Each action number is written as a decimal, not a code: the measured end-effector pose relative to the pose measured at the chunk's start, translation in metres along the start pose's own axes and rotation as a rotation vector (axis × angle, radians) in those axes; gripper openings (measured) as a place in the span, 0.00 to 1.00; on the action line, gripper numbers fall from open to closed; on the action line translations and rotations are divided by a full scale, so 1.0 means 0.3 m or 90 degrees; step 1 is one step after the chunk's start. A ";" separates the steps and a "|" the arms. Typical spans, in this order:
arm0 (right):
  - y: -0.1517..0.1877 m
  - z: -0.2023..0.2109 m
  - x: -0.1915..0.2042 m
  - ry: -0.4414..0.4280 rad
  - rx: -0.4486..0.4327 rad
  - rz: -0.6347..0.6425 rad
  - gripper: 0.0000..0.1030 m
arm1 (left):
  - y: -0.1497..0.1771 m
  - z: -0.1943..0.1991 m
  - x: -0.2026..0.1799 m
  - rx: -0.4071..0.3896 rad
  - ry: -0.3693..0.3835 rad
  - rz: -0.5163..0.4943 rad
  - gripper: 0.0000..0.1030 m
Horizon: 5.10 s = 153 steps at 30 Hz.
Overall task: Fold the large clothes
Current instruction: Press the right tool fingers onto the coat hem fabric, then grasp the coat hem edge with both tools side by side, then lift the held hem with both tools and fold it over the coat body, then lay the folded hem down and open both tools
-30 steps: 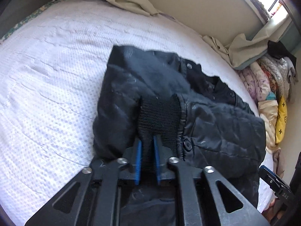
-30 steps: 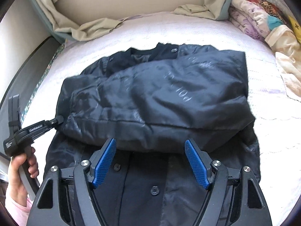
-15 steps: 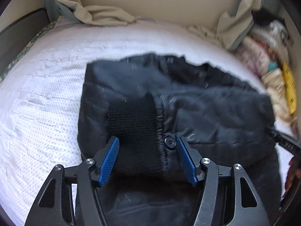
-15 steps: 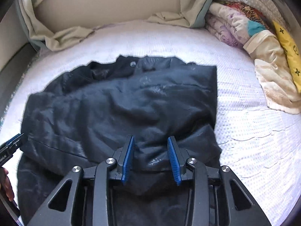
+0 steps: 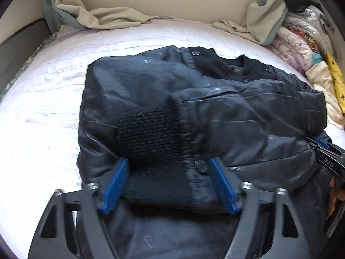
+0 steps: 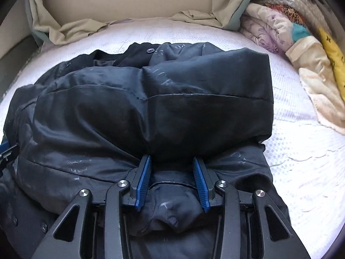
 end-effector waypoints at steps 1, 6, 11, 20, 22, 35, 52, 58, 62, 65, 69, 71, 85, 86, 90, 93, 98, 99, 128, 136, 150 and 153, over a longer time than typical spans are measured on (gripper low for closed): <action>0.003 -0.004 0.001 0.003 -0.004 0.003 0.36 | 0.007 -0.010 0.002 -0.001 0.005 0.004 0.84; 0.018 -0.009 0.017 0.029 -0.027 0.028 0.36 | 0.013 -0.021 -0.010 -0.016 -0.006 -0.009 0.87; 0.020 -0.026 0.000 0.012 -0.039 0.010 0.35 | 0.012 -0.031 -0.015 -0.021 -0.005 -0.007 0.89; -0.001 -0.003 -0.024 0.003 -0.036 -0.016 0.37 | -0.020 0.015 -0.004 0.006 0.005 0.001 0.91; -0.017 0.020 -0.033 -0.010 -0.025 -0.036 0.44 | -0.034 0.035 0.010 0.011 0.011 0.012 0.91; -0.092 0.230 -0.103 -0.055 -0.002 -0.089 0.80 | -0.066 0.149 0.130 0.029 0.029 0.093 0.91; 0.187 0.490 -0.275 -0.100 0.148 -0.115 0.80 | 0.187 0.396 0.224 0.143 0.060 0.157 0.91; 0.327 0.644 -0.409 -0.137 0.156 -0.228 0.80 | 0.297 0.495 0.253 0.154 0.081 0.191 0.91; 0.431 0.688 -0.467 -0.147 0.172 -0.272 0.80 | 0.387 0.504 0.286 0.177 0.090 0.224 0.91; 0.506 0.700 -0.473 -0.165 0.194 -0.294 0.80 | 0.441 0.509 0.297 0.185 0.111 0.257 0.90; 0.578 0.697 -0.419 -0.206 0.227 -0.296 0.80 | 0.481 0.542 0.262 0.183 0.155 0.233 0.90; 0.600 0.704 -0.403 -0.203 0.222 -0.280 0.81 | 0.502 0.555 0.245 0.183 0.170 0.221 0.90; 0.637 0.702 -0.352 -0.311 0.239 -0.353 0.24 | 0.601 0.582 0.237 0.218 0.292 0.365 0.30; 0.634 0.700 -0.343 -0.317 0.239 -0.352 0.19 | 0.602 0.581 0.237 0.218 0.292 0.367 0.27; 0.606 0.724 -0.310 -0.321 0.215 -0.313 0.13 | 0.578 0.609 0.216 0.196 0.297 0.347 0.22; 0.587 0.753 -0.301 -0.329 0.204 -0.307 0.11 | 0.569 0.655 0.202 0.180 0.307 0.339 0.22; 0.578 0.818 -0.293 -0.342 0.199 -0.295 0.10 | 0.586 0.743 0.188 0.179 0.319 0.323 0.22; 0.579 0.835 -0.290 -0.345 0.199 -0.293 0.10 | 0.589 0.765 0.189 0.179 0.322 0.321 0.22; 0.065 0.834 -0.237 -0.450 0.045 -0.363 0.09 | 0.037 0.703 0.178 0.032 0.374 0.374 0.22; -0.148 0.553 -0.255 -0.391 0.018 -0.390 0.09 | -0.099 0.430 0.227 0.038 0.310 0.422 0.22; -0.187 0.172 -0.210 -0.294 0.045 -0.338 0.19 | -0.089 0.111 0.240 0.098 0.248 0.456 0.45; -0.185 0.137 -0.228 -0.305 0.044 -0.373 0.30 | -0.107 0.120 0.260 0.065 0.240 0.474 0.62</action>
Point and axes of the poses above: each gripper's, at about its wrist camera, not at the fingertips, and z roughly against the way its jaws point, x to its left, y to its underside, the point moved 6 cm from there along -z, roughly the way its jaws point, and after that the axes turned 12 degrees about -x, right-handed, at the moved point
